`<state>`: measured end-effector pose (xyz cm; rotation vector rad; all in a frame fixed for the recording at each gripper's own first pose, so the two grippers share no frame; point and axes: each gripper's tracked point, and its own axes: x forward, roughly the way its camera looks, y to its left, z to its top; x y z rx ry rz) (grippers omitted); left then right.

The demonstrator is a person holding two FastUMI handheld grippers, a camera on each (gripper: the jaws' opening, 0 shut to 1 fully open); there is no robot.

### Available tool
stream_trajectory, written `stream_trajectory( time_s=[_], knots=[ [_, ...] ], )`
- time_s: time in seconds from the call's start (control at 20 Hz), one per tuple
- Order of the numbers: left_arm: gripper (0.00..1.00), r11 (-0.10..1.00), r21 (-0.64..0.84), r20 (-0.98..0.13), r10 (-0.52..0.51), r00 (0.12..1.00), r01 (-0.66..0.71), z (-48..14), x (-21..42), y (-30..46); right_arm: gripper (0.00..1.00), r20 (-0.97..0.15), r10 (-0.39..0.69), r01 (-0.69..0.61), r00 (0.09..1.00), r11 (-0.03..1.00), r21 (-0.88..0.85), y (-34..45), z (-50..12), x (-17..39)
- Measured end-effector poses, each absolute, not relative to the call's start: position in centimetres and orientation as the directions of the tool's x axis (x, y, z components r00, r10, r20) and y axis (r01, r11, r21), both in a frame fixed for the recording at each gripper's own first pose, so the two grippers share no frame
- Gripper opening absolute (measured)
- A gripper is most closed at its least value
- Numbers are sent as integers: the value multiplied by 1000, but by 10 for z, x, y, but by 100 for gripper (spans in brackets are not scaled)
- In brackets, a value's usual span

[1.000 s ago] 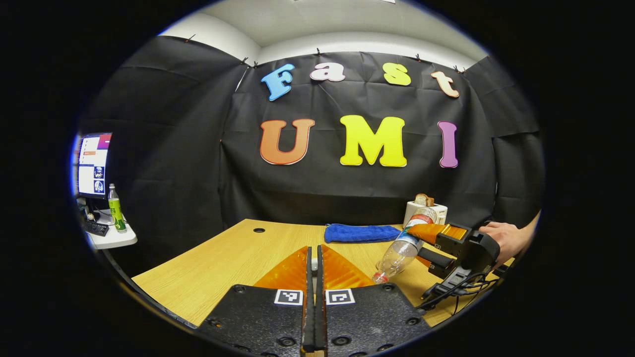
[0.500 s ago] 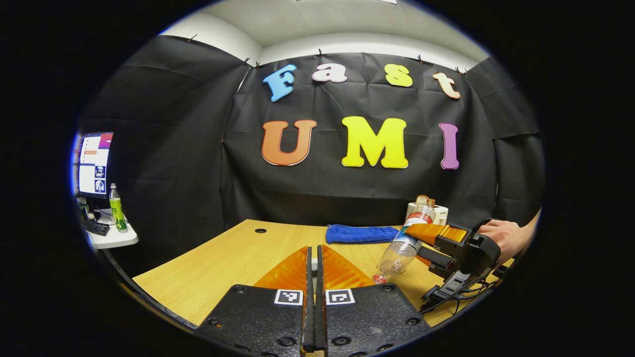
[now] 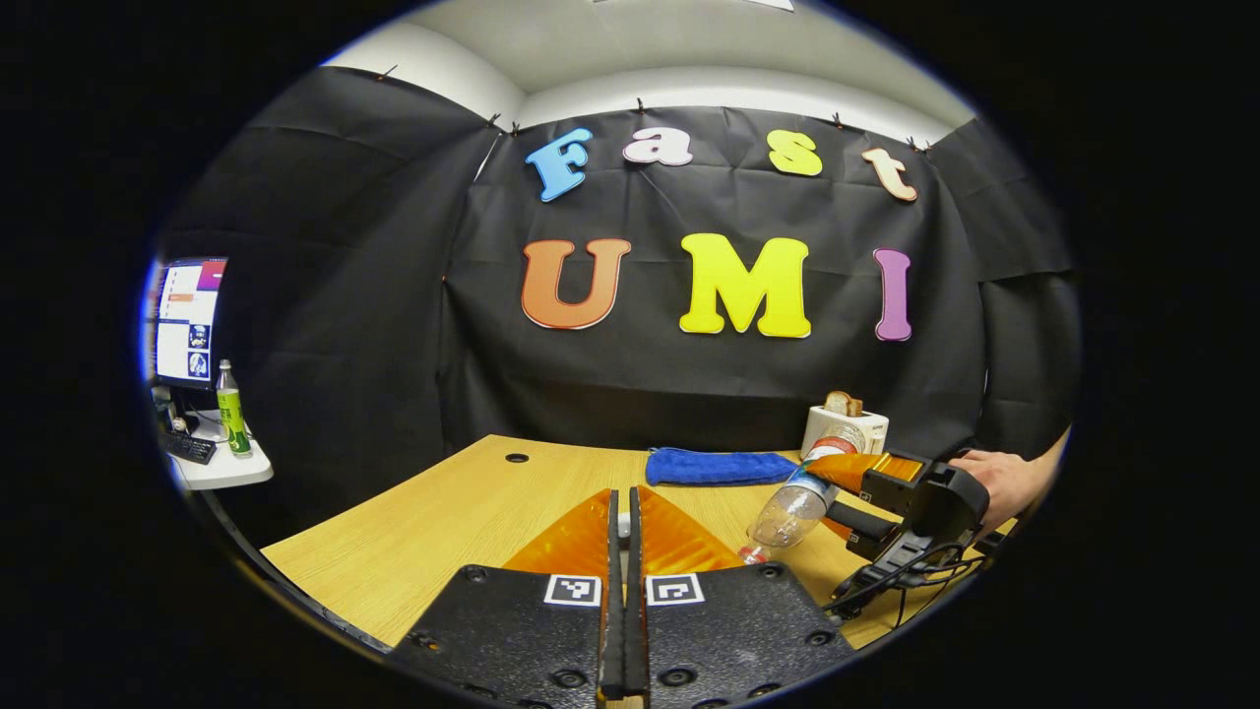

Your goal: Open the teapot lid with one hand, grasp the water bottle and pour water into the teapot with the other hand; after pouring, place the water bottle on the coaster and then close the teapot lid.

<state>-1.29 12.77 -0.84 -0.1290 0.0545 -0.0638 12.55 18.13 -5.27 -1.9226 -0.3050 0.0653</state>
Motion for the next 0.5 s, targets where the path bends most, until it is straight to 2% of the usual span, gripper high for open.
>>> stream_trajectory(
  time_s=[0.1,0.2,0.3,0.5],
  knots=[
    [3,990,-128,-51,-66,996,59,-9,-13,127,72,26,197,77,980,-255,-964,171,-70,128],
    [3,990,-129,-52,-67,996,60,-9,-13,127,70,-55,159,-32,986,-143,-989,166,-82,127],
    [2,989,-131,-49,-71,996,64,-8,-13,124,72,-103,143,-101,984,-23,-995,164,-86,122],
    [3,988,-132,-56,-92,994,83,-12,-10,116,70,-252,162,-291,954,297,-909,166,-102,111]
  ],
)
